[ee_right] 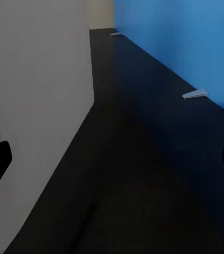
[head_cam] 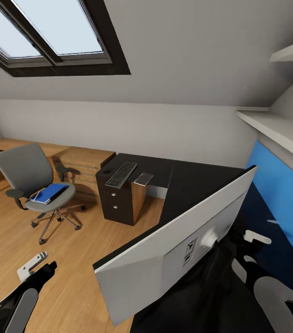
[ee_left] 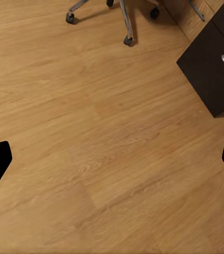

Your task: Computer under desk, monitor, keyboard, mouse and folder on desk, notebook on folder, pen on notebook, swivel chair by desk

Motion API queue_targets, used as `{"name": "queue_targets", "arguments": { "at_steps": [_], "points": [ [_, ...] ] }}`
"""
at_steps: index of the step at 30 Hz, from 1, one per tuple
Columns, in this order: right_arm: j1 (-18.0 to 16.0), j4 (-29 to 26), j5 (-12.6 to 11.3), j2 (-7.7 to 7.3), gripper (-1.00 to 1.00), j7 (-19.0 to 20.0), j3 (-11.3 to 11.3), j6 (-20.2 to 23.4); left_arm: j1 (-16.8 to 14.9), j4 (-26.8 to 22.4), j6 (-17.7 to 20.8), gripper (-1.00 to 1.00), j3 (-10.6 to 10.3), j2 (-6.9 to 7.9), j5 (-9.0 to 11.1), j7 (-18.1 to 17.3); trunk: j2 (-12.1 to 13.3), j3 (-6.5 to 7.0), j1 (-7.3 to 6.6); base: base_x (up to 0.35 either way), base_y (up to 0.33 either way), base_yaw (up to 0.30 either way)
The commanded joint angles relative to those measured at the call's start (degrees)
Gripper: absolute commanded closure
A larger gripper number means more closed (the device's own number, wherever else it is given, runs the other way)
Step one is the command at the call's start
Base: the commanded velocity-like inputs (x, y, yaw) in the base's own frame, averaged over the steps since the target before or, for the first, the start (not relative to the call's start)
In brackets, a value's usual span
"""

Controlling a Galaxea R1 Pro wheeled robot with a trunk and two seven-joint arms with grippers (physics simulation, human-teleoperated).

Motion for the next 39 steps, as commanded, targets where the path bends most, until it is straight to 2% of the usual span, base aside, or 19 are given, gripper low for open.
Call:
{"name": "queue_targets", "arguments": {
  "at_steps": [1,17,39],
  "points": [
    [-0.1,0.1,-0.5,-0.02,-1.00,0.0,0.5,-0.2,0.0,-0.1,0.2,-1.00,0.0,0.01,0.4,0.4,-0.1,-0.10,0.02,0.000,0.000,0.008],
    [0.0,0.1,-0.4,-0.11,-1.00,0.0,0.5,-0.2,0.0,0.0,0.2,-1.00,-0.1,-0.13,0.4,0.4,-0.1,-0.10,0.02,-0.029,0.000,0.001],
    [0.0,0.2,-0.4,-0.09,-1.00,0.0,0.5,-0.2,0.0,0.0,0.3,-1.00,-0.2,-0.13,0.4,0.4,-0.1,-0.10,0.02,-0.311,0.000,0.000]
  ]
}}
